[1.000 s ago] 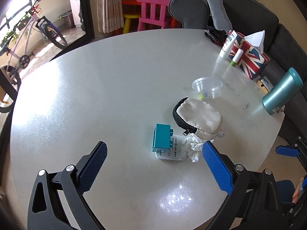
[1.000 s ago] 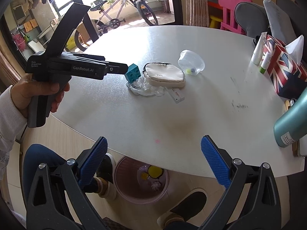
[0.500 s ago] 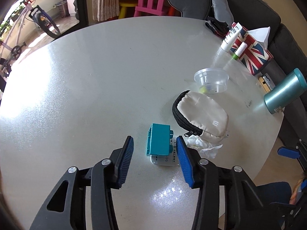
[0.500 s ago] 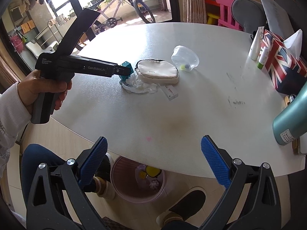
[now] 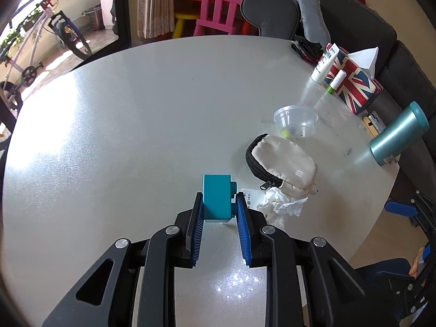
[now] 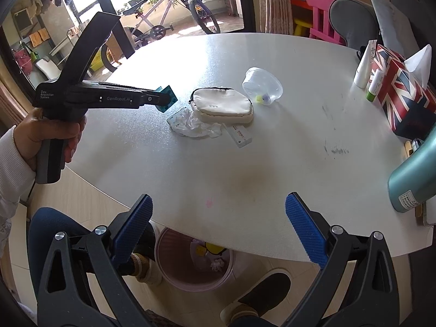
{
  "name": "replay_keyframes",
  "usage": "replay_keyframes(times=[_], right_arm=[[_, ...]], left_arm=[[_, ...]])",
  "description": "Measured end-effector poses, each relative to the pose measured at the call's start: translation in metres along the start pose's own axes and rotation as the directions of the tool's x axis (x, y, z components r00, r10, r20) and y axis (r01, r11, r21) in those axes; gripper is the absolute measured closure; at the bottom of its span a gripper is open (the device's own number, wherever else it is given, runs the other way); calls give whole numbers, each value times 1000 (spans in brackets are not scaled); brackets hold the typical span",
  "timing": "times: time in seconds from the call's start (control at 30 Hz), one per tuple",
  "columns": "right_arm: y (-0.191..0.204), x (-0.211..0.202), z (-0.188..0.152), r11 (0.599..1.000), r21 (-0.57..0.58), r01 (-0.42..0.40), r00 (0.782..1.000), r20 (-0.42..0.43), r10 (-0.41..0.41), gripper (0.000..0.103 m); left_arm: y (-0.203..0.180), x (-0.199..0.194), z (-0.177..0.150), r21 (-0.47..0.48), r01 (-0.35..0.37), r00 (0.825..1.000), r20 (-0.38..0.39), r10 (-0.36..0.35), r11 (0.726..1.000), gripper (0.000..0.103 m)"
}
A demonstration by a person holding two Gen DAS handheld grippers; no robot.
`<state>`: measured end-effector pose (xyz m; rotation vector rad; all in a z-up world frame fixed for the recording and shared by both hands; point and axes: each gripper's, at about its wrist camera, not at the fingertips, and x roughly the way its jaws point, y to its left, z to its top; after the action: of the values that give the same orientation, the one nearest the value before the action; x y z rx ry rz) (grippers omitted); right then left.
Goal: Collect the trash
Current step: 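Grasp the teal toy block with the left gripper, then reach the right gripper to the beige zipper pouch and grasp it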
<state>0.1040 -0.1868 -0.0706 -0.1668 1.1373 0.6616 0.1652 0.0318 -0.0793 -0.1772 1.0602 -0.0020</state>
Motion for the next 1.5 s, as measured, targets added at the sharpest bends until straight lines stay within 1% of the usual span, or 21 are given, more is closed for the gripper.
replay_keyframes(times=[0.27, 0.53, 0.87, 1.1, 1.17, 1.23, 1.27, 1.33, 1.47, 1.5], right_arm=[[5, 1, 24, 1000, -31, 1, 1000, 22, -1, 7], [11, 7, 55, 998, -67, 5, 999, 36, -3, 7], [31, 32, 94, 990, -135, 27, 1000, 15, -25, 7], [42, 63, 112, 988, -151, 25, 999, -31, -30, 7], [44, 71, 116, 988, -153, 21, 998, -47, -29, 14], [46, 80, 120, 986, -161, 32, 997, -67, -43, 24], [47, 84, 121, 986, -163, 32, 996, -75, -45, 27], [49, 90, 123, 984, -172, 37, 994, -91, -53, 37], [51, 103, 123, 983, -177, 47, 990, -121, -70, 51], [50, 105, 122, 984, -175, 44, 989, -131, -68, 59]], left_arm=[[-7, -28, -19, 12, 4, 999, 48, -5, 1000, 80], [-15, -47, -35, 29, 12, 997, 76, -14, 1000, 80], [-15, -62, -49, 22, 35, 995, 93, -37, 999, 80], [-9, -63, -58, 3, 48, 995, 91, -48, 999, 80], [-8, -62, -61, -4, 53, 995, 90, -53, 999, 80], [-7, -62, -63, -7, 54, 995, 87, -54, 998, 80], [-6, -62, -64, -11, 55, 995, 88, -54, 998, 80], [-4, -62, -65, -19, 57, 994, 90, -56, 998, 80], [0, -61, -65, -28, 60, 994, 90, -57, 998, 80], [0, -60, -65, -31, 63, 994, 90, -60, 998, 80]])
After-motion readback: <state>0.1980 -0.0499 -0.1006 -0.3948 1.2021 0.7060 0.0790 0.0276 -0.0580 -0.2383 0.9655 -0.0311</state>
